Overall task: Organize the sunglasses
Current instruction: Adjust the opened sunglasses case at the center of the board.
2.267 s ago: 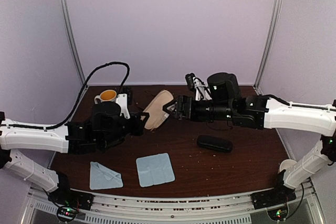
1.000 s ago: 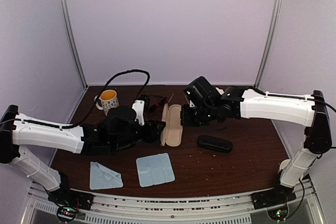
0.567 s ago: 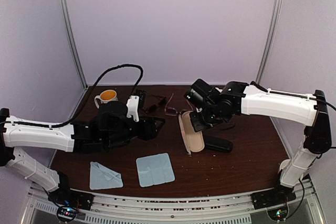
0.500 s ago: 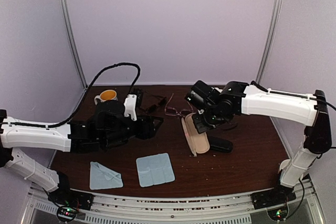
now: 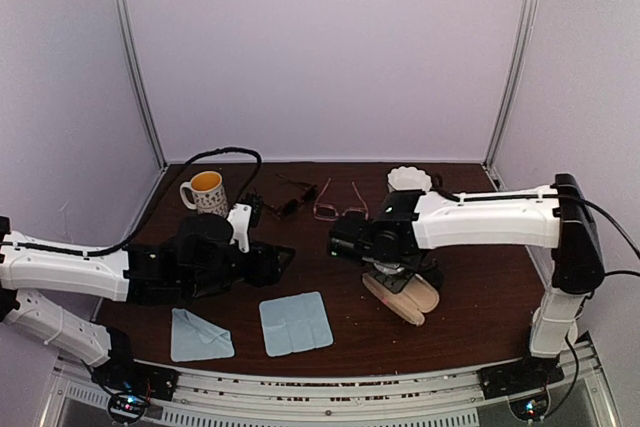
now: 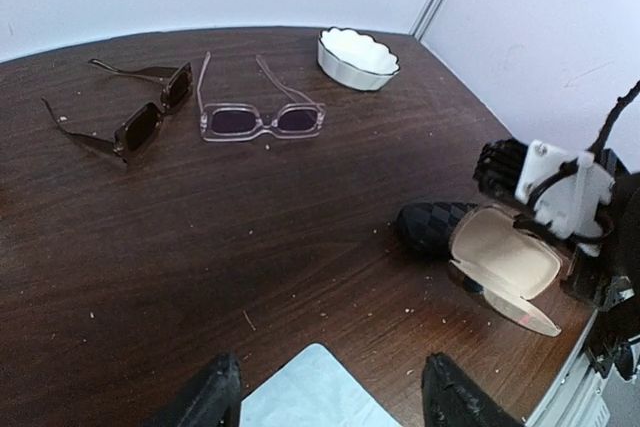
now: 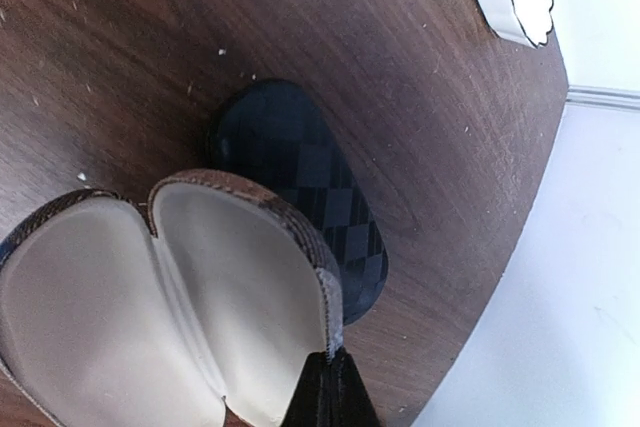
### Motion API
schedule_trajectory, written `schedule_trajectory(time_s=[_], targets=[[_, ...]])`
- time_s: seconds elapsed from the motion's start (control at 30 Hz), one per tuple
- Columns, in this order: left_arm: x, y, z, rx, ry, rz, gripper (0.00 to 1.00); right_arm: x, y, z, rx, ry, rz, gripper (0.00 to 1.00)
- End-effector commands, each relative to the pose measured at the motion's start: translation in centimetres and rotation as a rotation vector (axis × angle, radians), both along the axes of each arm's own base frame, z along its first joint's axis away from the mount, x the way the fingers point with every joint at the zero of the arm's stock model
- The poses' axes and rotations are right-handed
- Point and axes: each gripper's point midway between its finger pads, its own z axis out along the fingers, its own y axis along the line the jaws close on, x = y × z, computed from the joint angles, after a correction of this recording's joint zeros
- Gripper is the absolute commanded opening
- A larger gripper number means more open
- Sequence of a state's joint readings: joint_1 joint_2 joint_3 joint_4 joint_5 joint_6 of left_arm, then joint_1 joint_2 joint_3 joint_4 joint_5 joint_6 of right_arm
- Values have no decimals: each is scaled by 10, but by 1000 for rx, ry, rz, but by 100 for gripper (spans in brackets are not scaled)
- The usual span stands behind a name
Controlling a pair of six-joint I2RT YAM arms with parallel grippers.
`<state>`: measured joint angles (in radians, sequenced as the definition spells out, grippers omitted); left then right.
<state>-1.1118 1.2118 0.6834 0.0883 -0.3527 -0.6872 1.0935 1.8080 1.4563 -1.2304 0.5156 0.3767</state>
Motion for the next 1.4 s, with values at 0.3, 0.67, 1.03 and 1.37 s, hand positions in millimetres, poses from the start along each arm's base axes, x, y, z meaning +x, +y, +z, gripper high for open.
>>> schedule_trajectory(time_s=[0.3,0.67,1.03,1.37], targets=[[1,12,-8,-11,13,40,64,0,11,-10,-273,-116,101,15],[0,16,-4,-5,2,43,65,-16,33,20,-2,-131,87,44],[-9,22,9,14,-40,-15,64,-58,59,2,480,87,145,40],[-27,38,12,111,-100,-123,64,-61,48,-47,611,223,104,36]])
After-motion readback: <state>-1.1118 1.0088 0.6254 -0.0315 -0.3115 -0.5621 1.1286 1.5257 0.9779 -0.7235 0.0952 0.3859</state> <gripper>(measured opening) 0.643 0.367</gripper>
